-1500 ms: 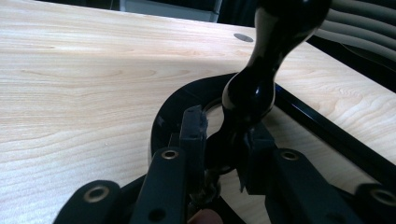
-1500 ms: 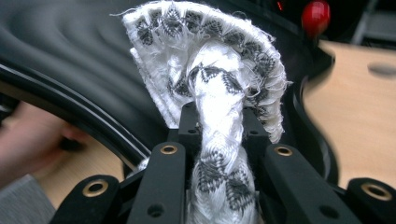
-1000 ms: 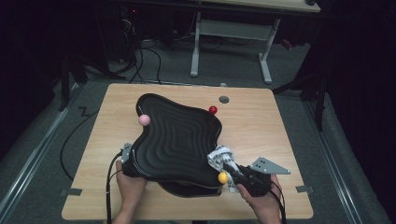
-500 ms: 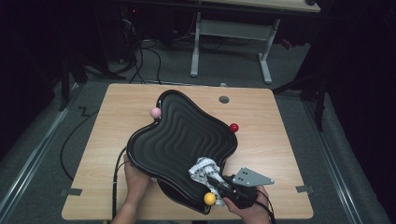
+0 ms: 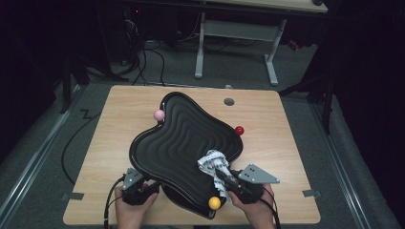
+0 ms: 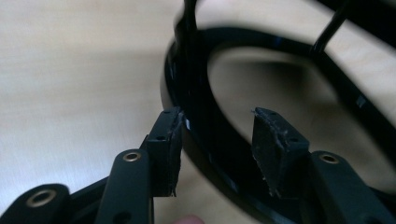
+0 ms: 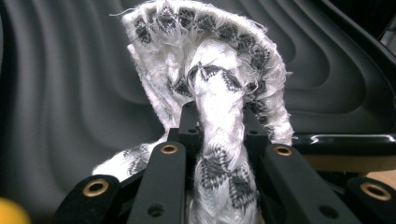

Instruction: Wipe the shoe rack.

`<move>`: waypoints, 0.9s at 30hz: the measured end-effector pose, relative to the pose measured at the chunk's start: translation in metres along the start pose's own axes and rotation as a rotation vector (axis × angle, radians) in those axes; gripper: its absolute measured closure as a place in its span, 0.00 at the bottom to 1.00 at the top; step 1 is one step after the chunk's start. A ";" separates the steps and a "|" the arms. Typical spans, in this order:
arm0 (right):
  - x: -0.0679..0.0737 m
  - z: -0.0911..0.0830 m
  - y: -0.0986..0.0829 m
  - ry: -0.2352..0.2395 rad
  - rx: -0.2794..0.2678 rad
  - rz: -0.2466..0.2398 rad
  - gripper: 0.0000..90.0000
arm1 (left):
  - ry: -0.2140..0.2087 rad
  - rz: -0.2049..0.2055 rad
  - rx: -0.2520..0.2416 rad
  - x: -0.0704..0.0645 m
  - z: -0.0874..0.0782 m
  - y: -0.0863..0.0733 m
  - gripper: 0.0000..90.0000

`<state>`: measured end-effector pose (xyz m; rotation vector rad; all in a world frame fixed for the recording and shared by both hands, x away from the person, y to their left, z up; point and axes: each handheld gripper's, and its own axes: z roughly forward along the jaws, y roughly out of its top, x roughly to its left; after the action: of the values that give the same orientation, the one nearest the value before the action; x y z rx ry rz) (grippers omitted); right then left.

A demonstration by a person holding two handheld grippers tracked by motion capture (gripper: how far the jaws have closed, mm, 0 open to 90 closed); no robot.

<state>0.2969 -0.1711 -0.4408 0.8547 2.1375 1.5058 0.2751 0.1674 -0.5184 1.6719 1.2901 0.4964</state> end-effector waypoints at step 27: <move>0.003 0.000 0.007 0.192 0.042 -0.104 0.85 | 0.081 0.033 0.059 -0.011 0.002 -0.002 0.75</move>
<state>0.2965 -0.1673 -0.4340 0.6236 2.3187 1.5495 0.2712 0.1566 -0.5186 1.7398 1.3492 0.5554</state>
